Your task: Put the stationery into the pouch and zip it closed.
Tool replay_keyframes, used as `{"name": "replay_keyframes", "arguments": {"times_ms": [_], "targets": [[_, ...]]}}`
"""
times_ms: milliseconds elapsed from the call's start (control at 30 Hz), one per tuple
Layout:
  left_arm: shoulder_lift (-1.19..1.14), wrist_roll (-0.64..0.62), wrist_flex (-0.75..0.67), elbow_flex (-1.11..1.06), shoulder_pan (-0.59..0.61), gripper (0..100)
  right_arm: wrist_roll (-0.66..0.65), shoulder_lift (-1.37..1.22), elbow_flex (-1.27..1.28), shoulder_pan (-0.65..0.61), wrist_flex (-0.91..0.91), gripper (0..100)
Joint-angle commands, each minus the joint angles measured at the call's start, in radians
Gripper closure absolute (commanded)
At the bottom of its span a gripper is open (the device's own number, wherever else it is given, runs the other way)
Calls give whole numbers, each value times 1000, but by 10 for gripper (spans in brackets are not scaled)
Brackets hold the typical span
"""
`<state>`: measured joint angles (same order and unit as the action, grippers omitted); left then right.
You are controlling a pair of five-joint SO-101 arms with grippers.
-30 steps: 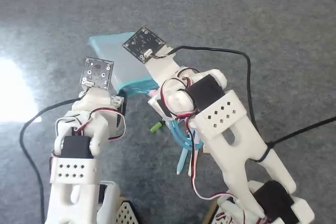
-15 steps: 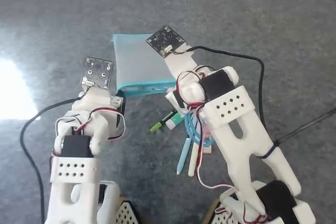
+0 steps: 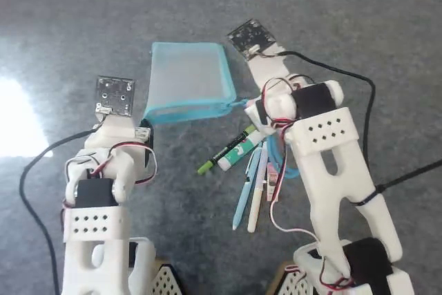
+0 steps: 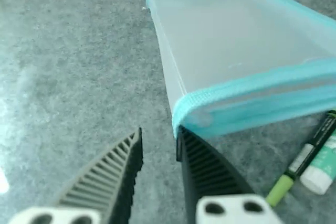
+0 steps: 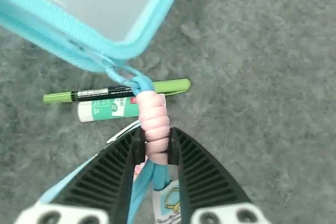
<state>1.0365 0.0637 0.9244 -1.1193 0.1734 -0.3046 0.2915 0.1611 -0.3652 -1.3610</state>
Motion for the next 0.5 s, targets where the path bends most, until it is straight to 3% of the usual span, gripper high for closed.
{"name": "replay_keyframes", "arguments": {"times_ms": [0,267,467], "targets": [[14,6,-25,8,17,908,-14,45,-12,65,39,991],[17,6,-23,8,17,897,-15,47,-9,56,28,991],[23,6,6,1,-127,674,-6,59,-35,-91,-21,991]]}}
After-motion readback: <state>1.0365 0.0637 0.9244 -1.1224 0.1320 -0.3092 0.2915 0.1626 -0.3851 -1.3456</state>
